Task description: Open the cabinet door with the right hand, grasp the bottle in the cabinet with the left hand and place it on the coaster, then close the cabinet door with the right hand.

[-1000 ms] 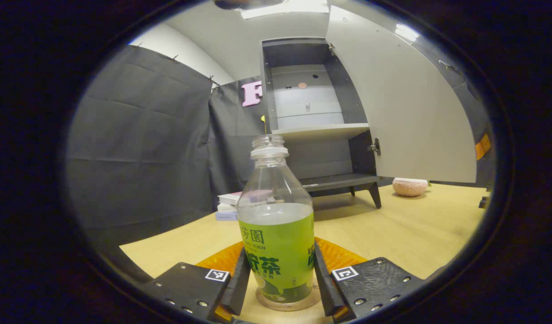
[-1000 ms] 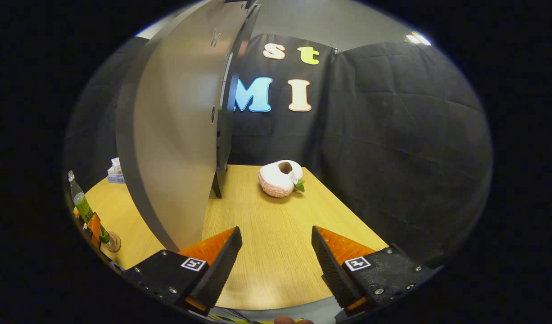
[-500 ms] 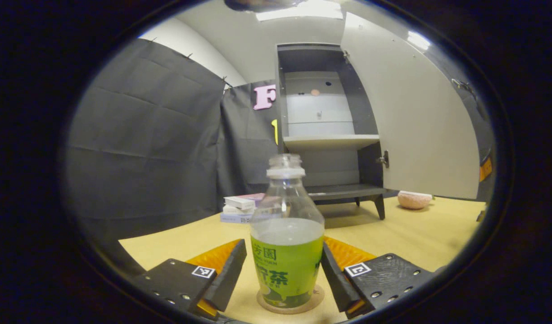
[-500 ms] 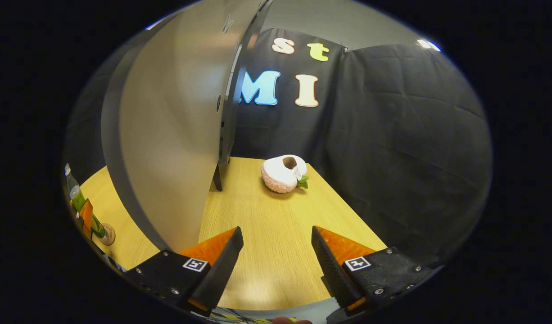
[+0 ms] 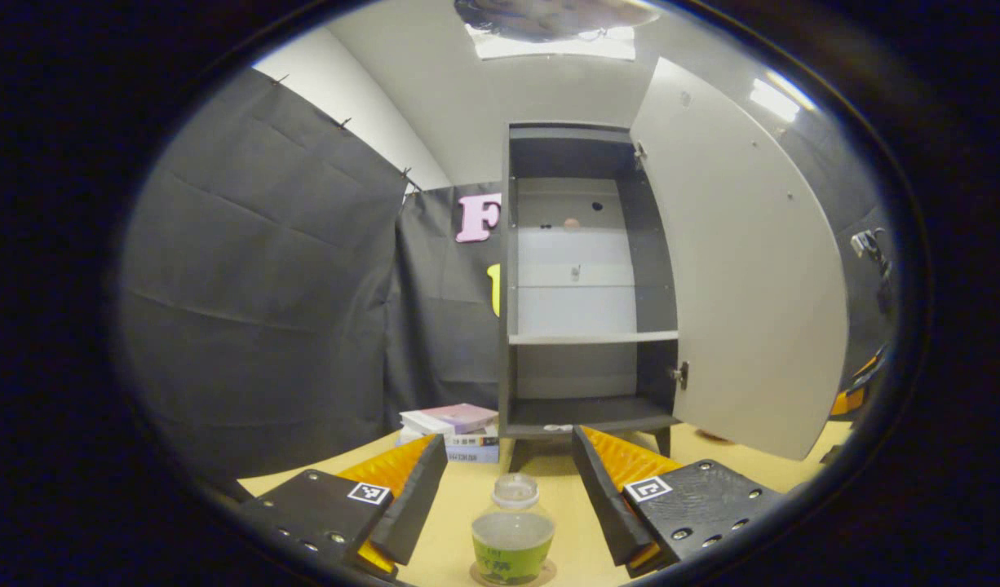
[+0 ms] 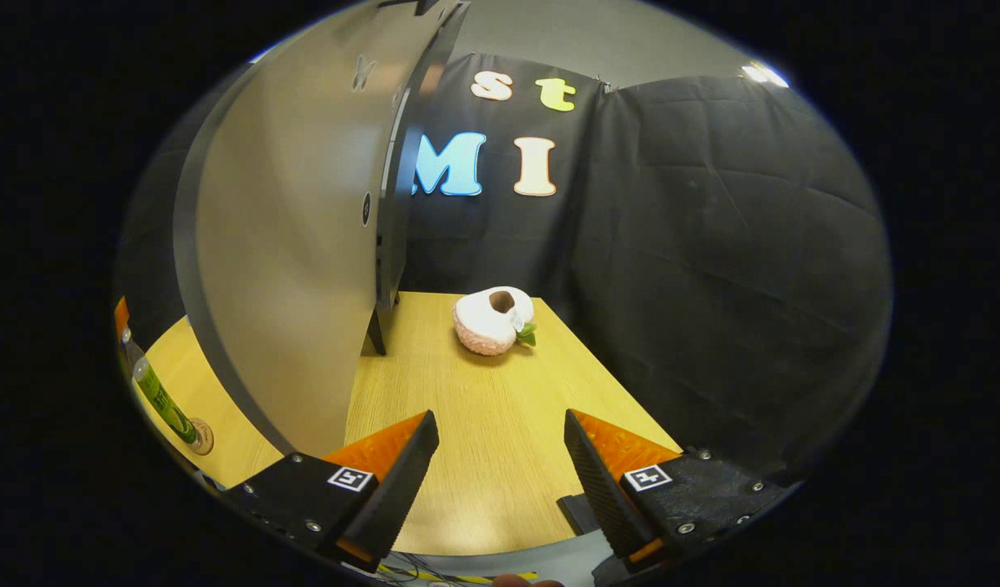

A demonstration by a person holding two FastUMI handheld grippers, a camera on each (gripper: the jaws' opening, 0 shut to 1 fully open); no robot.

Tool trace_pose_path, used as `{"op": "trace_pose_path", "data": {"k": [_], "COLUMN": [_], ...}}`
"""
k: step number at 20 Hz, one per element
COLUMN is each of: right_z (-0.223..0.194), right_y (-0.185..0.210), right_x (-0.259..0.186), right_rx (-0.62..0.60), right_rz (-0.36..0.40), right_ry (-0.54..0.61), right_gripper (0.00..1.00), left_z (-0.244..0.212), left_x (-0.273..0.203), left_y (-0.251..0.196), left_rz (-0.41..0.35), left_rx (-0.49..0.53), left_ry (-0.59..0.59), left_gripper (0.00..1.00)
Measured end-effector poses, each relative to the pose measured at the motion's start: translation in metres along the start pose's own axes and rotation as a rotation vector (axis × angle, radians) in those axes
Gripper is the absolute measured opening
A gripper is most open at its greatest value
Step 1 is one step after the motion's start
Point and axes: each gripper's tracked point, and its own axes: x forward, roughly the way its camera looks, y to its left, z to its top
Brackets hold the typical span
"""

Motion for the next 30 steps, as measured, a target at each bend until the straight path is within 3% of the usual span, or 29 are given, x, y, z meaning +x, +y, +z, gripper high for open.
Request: {"op": "trace_pose_path", "data": {"k": [4,9,14,18,20,23,26,30], "right_z": [0.036,0.109,0.170,0.214,0.235,0.261,0.264,0.270], "right_y": [-0.018,-0.025,-0.026,-0.020,-0.015,-0.008,-0.006,-0.001], "right_x": [-0.012,-0.031,-0.055,-0.077,-0.087,-0.098,-0.104,-0.110], "right_rx": [0.053,0.046,-0.033,0.067,0.163,0.242,0.239,0.183], "right_rz": [-0.028,0.006,0.087,0.193,0.276,0.385,0.406,0.395], "right_ry": [-0.026,-0.135,-0.263,-0.330,-0.324,-0.314,-0.298,-0.323], "right_gripper": [0.96,0.96,0.96,0.96,0.95,0.95,0.93,0.92], "left_z": [0.044,0.089,0.114,0.152,0.163,0.179,0.192,0.195], "left_x": [0.007,0.024,0.038,0.031,0.024,0.012,0.009,0.017], "left_y": [-0.011,-0.020,-0.030,-0.051,-0.070,-0.088,-0.109,-0.103], "left_rz": [-0.022,-0.011,0.009,-0.023,-0.051,-0.074,-0.131,-0.142], "left_rx": [0.007,-0.006,0.001,0.056,0.049,0.035,-0.001,0.015], "left_ry": [0.017,0.085,0.188,0.179,0.189,0.171,0.155,0.150], "left_gripper": [0.88,0.88,0.88,0.88,0.84,0.88,0.88,0.88]}}
